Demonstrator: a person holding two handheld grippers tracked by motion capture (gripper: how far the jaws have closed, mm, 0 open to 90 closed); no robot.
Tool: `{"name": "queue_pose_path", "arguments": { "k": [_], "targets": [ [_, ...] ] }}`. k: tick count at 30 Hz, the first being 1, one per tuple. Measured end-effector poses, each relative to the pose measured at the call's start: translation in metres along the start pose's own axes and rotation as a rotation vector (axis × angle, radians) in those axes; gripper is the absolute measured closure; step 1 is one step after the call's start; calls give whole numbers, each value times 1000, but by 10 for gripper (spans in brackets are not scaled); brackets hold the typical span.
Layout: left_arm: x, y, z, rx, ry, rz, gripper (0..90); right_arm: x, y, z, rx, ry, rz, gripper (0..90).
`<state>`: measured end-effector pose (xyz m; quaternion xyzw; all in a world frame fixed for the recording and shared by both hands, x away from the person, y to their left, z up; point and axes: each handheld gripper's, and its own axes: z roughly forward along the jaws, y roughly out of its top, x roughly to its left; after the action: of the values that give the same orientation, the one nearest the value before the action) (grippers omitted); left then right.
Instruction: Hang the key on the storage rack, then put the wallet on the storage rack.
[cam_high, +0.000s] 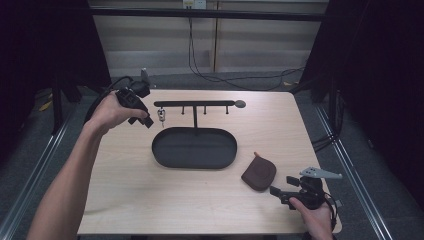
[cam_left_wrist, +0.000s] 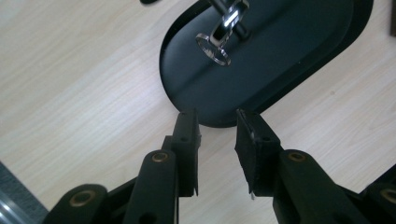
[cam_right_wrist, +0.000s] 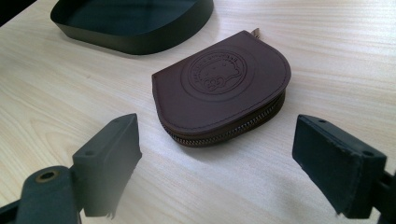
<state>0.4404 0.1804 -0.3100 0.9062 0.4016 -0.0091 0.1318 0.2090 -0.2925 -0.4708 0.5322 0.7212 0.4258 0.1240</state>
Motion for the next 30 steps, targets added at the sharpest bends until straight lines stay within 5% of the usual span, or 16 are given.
{"name": "queue_pose_path", "arguments": {
  "k": [13, 18, 21, 30],
  "targets": [
    [-7, -45, 7, -148, -25, -3, 508, 0, 0, 0, 0, -3, 1, 151],
    [-9, -65, 12, -213, -48, -15, 491, 0, 0, 0, 3, -3, 7, 155],
    [-10, -75, 18, -246, -8, -45, 538, -1, 0, -1, -1, -2, 8, 158],
    [-20, -111, 31, -395, -36, -27, 489, -2, 1, 0, -10, 3, 17, 175]
  ]
}}
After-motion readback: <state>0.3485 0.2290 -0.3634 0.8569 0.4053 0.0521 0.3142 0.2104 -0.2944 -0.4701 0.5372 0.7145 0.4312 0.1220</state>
